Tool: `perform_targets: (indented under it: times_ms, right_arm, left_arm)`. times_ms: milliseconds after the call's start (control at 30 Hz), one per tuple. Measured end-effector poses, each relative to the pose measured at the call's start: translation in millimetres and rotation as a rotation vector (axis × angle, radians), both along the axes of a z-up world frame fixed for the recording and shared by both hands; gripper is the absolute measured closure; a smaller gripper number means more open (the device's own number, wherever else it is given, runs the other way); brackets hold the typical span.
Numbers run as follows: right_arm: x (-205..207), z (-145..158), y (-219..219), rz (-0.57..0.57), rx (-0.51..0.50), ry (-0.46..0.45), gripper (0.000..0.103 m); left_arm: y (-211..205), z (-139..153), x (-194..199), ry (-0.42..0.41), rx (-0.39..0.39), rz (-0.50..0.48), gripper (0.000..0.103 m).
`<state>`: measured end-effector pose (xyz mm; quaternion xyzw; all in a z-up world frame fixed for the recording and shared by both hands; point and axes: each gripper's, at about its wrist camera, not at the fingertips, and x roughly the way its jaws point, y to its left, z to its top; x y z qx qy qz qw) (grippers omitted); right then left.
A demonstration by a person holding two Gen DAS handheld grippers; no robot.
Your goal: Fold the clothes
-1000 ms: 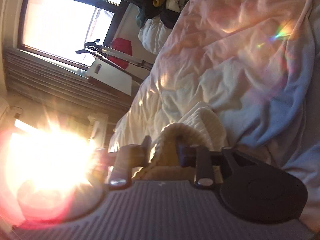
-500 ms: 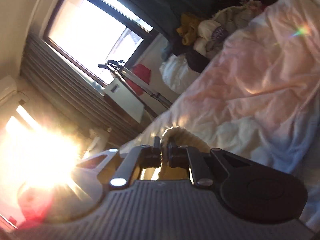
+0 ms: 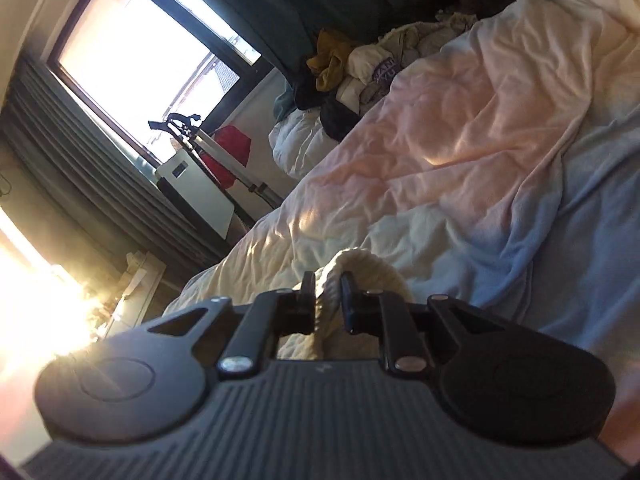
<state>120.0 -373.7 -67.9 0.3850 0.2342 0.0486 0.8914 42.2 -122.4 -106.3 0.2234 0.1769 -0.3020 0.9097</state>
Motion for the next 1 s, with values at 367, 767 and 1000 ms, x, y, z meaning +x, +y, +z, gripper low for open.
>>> perform_targets:
  times_ms: [367,767,1000]
  right_arm:
    - [-69.5,21.2,27.3,-0.117,-0.051,-0.02,0.084]
    - [-77.1,-8.5,26.4,-0.13,0.063,0.114,0.019]
    - [-54.4,-28.2,34.4,-0.041,0.118,0.185,0.018]
  left_arm:
    - [67.2,57.5,-10.1,0.096,-0.314,0.117,0.022]
    - [164.3,48.2,59.3,0.462,-0.637,0.462,0.018]
    - [172.3,18.5,86.8,0.638,-0.743,0.487,0.018]
